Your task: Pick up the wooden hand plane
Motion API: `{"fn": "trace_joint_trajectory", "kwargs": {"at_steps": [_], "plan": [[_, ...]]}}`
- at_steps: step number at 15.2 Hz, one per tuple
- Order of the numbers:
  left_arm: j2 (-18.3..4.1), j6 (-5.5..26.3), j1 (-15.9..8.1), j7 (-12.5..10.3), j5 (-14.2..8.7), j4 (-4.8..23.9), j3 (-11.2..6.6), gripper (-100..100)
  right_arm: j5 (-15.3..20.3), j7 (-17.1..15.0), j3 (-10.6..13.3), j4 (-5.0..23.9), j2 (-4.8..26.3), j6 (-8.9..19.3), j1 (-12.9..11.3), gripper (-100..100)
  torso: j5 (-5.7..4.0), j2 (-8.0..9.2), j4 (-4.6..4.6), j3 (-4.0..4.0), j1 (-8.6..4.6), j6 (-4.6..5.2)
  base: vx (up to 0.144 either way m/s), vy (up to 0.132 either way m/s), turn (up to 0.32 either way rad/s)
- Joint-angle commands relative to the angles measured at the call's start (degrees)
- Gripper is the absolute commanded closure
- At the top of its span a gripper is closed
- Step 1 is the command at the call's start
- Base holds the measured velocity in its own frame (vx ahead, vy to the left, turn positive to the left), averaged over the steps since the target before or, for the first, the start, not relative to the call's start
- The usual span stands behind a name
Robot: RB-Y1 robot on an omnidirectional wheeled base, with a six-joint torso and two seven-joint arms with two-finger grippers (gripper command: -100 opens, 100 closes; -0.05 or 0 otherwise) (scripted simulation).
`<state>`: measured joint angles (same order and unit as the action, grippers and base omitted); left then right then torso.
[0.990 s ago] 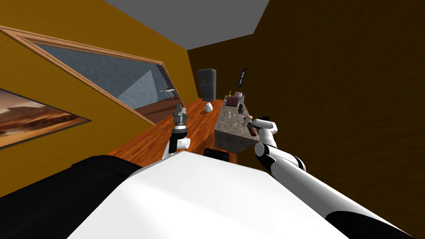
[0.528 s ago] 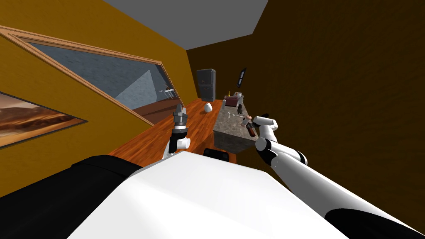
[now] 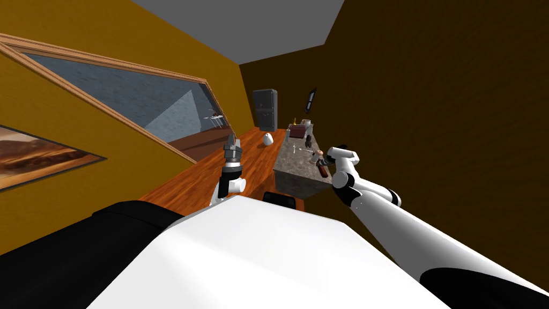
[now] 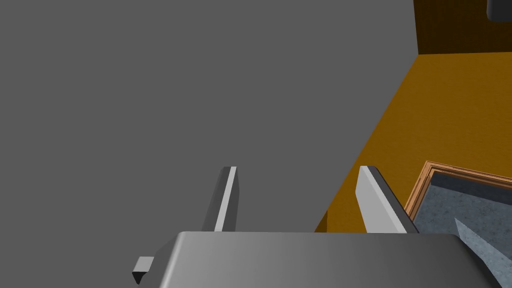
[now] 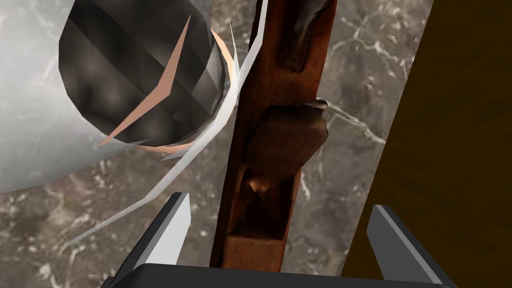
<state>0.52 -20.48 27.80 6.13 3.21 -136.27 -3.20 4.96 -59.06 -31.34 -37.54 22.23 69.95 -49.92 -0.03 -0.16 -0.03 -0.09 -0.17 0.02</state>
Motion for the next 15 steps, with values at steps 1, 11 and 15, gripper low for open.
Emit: {"fn": "trace_joint_trajectory", "kwargs": {"at_steps": [1, 11, 15], "plan": [[0.0, 0.0, 0.0, 0.0, 0.0, 0.0, 0.00, 0, 0.3, -1.4, -0.7, 2.8, 0.6, 2.4, -1.7, -100, 0.00, 0.00, 0.00, 0.00, 0.00, 0.00, 0.047, -0.044, -0.023], [0.0, 0.0, 0.0, 0.0, 0.0, 0.0, 0.00, 0, 1.9, -7.2, -4.1, 12.6, 2.4, 11.2, -8.6, -100, -0.01, -0.01, -0.01, -0.01, 0.00, 0.00, 0.039, -0.039, -0.017], [0.0, 0.0, 0.0, 0.0, 0.0, 0.0, 0.00, 0, 2.4, -8.8, -5.0, 15.3, 2.8, 13.6, -10.4, -100, -0.02, -0.10, -0.03, -0.06, -0.02, 0.00, 0.060, -0.042, -0.007]]}}
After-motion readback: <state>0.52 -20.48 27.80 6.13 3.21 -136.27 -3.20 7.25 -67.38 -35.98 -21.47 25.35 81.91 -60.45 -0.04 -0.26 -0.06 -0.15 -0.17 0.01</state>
